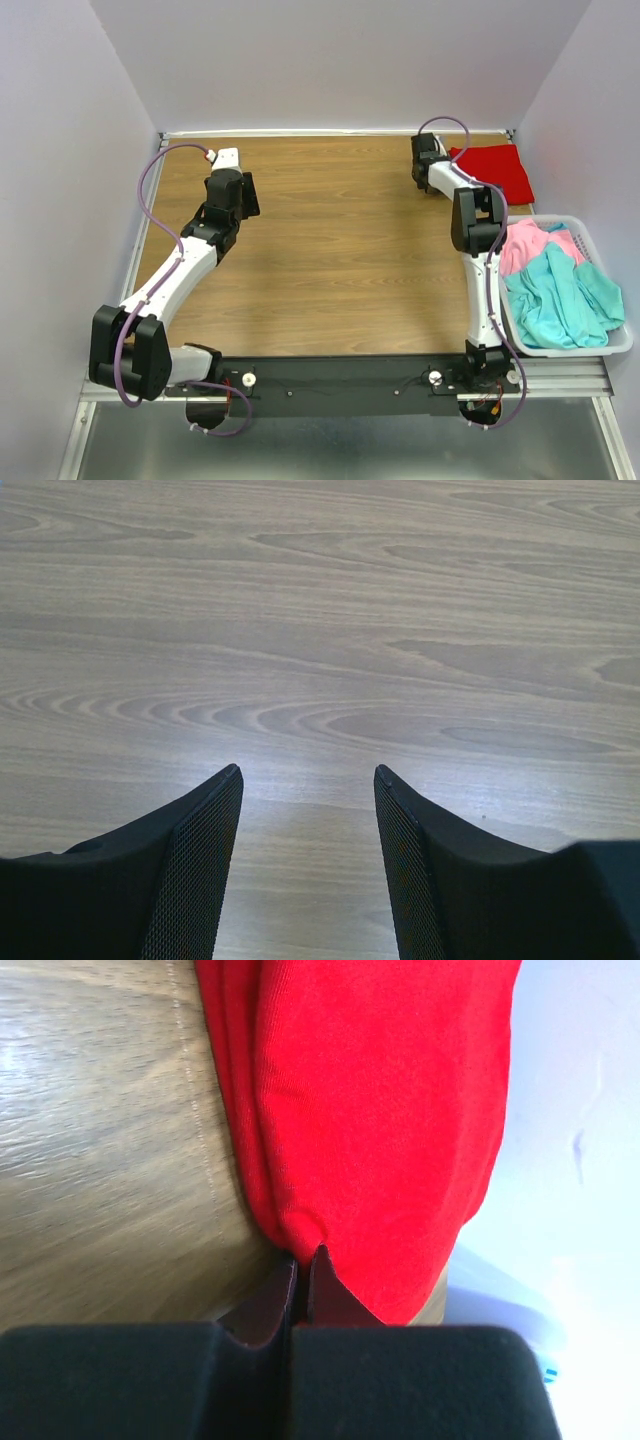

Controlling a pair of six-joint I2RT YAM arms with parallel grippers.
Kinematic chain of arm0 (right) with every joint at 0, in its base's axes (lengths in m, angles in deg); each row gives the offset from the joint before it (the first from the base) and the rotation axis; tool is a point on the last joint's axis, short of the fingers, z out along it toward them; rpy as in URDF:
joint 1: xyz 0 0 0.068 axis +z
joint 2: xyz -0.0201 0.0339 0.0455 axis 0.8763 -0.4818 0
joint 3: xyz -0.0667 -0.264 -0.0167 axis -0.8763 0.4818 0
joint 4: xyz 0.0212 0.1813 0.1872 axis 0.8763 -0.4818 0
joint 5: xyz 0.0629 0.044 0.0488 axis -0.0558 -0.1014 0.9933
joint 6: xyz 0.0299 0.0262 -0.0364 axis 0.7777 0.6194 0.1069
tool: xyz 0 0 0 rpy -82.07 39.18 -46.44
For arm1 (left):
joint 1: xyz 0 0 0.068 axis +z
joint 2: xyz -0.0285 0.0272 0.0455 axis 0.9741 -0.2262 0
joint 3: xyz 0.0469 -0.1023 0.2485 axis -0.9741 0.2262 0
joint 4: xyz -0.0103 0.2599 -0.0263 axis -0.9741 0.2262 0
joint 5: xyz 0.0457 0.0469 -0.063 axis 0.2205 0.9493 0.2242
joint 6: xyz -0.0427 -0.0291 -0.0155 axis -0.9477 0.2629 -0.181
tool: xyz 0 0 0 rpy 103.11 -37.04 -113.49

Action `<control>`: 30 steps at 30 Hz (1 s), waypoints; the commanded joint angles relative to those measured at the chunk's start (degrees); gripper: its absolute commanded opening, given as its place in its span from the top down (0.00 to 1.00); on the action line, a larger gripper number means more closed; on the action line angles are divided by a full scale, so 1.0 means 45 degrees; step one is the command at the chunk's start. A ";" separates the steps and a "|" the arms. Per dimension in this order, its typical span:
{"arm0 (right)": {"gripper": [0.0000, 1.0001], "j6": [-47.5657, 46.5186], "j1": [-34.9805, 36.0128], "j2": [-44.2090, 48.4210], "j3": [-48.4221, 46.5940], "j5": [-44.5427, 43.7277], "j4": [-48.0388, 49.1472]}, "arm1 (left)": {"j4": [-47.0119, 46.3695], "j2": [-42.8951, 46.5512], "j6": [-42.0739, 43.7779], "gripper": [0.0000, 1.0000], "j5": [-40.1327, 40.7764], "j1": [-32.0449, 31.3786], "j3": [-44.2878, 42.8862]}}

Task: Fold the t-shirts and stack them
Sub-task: Neatly place the folded tshirt to the corner

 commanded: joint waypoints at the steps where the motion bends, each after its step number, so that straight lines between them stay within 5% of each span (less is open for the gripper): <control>1: 0.98 0.0419 -0.0227 -0.0616 0.0143 -0.0097 -0.0164 | 0.0093 -0.0054 -0.0032 0.37 -0.0231 0.0091 -0.0166; 11: 0.89 0.0693 -0.0228 -0.0207 0.0632 -0.0586 -0.0145 | 0.0112 0.0024 -0.0052 0.37 -0.0329 0.0110 -0.0186; 18: 0.39 0.1025 0.0182 0.0827 0.0983 0.0331 -0.0145 | 0.0112 0.0121 -0.0052 0.37 -0.0329 0.0110 -0.0205; 25: 0.17 0.1298 0.1743 0.2273 0.0593 0.2069 -0.0417 | 0.0132 0.0180 -0.0013 0.36 -0.0368 0.0091 -0.0205; 30: 0.11 0.2582 0.3148 0.3871 0.0125 0.3569 -0.1080 | 0.0171 0.0413 0.0026 0.33 -0.0291 0.0091 -0.0225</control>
